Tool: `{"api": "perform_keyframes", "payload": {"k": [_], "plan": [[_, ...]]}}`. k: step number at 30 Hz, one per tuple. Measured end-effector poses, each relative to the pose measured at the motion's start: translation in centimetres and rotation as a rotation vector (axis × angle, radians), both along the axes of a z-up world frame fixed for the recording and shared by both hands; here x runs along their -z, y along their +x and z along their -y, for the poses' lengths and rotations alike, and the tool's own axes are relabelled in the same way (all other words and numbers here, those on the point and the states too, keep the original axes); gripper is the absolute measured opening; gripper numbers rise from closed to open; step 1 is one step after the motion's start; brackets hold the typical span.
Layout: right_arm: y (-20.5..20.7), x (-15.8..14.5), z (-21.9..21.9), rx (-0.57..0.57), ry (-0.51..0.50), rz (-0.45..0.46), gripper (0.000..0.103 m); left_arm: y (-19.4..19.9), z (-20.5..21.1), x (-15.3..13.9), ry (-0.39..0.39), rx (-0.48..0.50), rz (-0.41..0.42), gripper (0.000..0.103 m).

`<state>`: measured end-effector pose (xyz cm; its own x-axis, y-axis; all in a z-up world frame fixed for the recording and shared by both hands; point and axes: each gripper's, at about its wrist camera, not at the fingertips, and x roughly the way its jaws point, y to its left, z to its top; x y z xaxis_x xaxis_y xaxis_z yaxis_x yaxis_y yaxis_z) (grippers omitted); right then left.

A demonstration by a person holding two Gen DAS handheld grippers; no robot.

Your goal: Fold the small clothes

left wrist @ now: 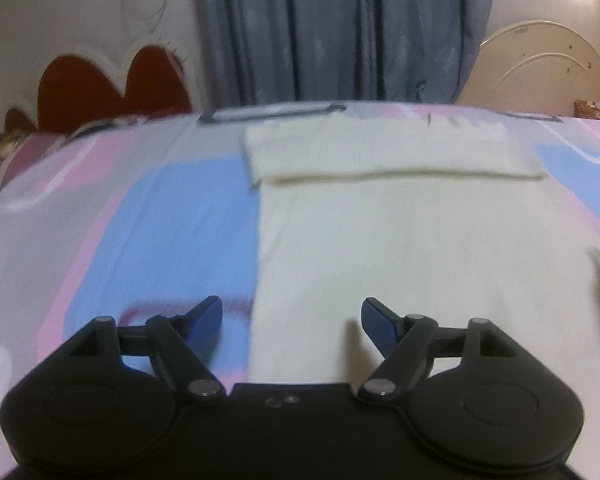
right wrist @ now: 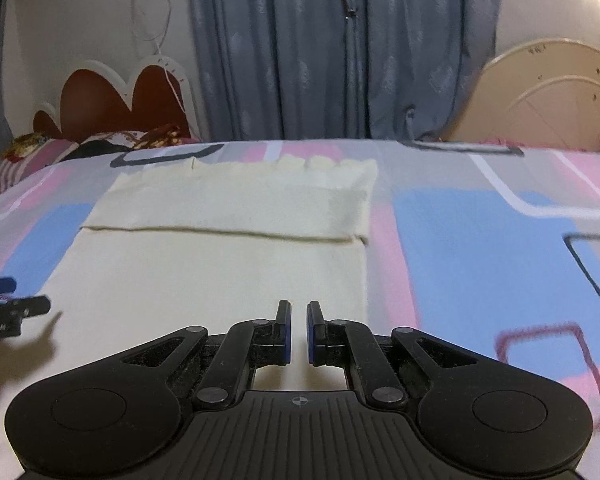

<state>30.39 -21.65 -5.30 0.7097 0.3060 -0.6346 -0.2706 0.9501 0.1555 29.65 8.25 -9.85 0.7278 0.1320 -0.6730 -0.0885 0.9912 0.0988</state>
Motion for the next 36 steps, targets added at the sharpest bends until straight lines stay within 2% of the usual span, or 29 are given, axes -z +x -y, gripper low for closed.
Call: {"api": "perform_keyframes", "payload": {"k": [1, 2, 4, 9, 10, 14, 16, 26, 30, 36], "plan": [[-0.9, 0.0, 0.5, -0.002, 0.001, 0.000, 0.010, -1.1, -0.3, 0.1, -0.010, -0.008, -0.011, 0.076], [-1.8, 0.0, 1.0, 0.001, 0.000, 0.000, 0.032, -2.1, -0.7, 0.3, -0.014, -0.017, -0.021, 0.076], [-3.8, -0.1, 2.2, 0.009, 0.005, 0.019, 0.067, -4.0, -1.0, 0.6, -0.018, -0.030, -0.042, 0.076], [-7.7, 0.5, 4.4, -0.005, 0.052, -0.036, 0.067, -7.6, -1.8, 0.6, -0.090, -0.042, -0.069, 0.069], [-8.4, 0.6, 4.6, -0.006, 0.068, -0.052, 0.066, -8.1, -2.2, 0.7, -0.121, -0.046, -0.076, 0.065], [-11.0, 1.3, 6.1, 0.009, 0.165, -0.122, 0.052, -10.0, -3.5, 0.7, -0.258, -0.059, -0.084, 0.061], [-12.1, 1.6, 6.8, 0.023, 0.209, -0.152, 0.049, -11.3, -3.7, 0.8, -0.304, -0.049, -0.093, 0.057], [-17.2, 3.1, 7.8, 0.001, 0.313, -0.254, 0.048, -15.4, -5.6, 1.8, -0.611, -0.046, -0.100, 0.048], [-17.8, 3.4, 7.9, 0.000, 0.362, -0.276, 0.048, -15.8, -6.1, 2.2, -0.657, -0.057, -0.098, 0.045], [-16.4, 3.4, 7.2, -0.006, 0.400, -0.299, 0.048, -14.3, -6.6, 2.8, -0.726, -0.061, -0.091, 0.045]]}}
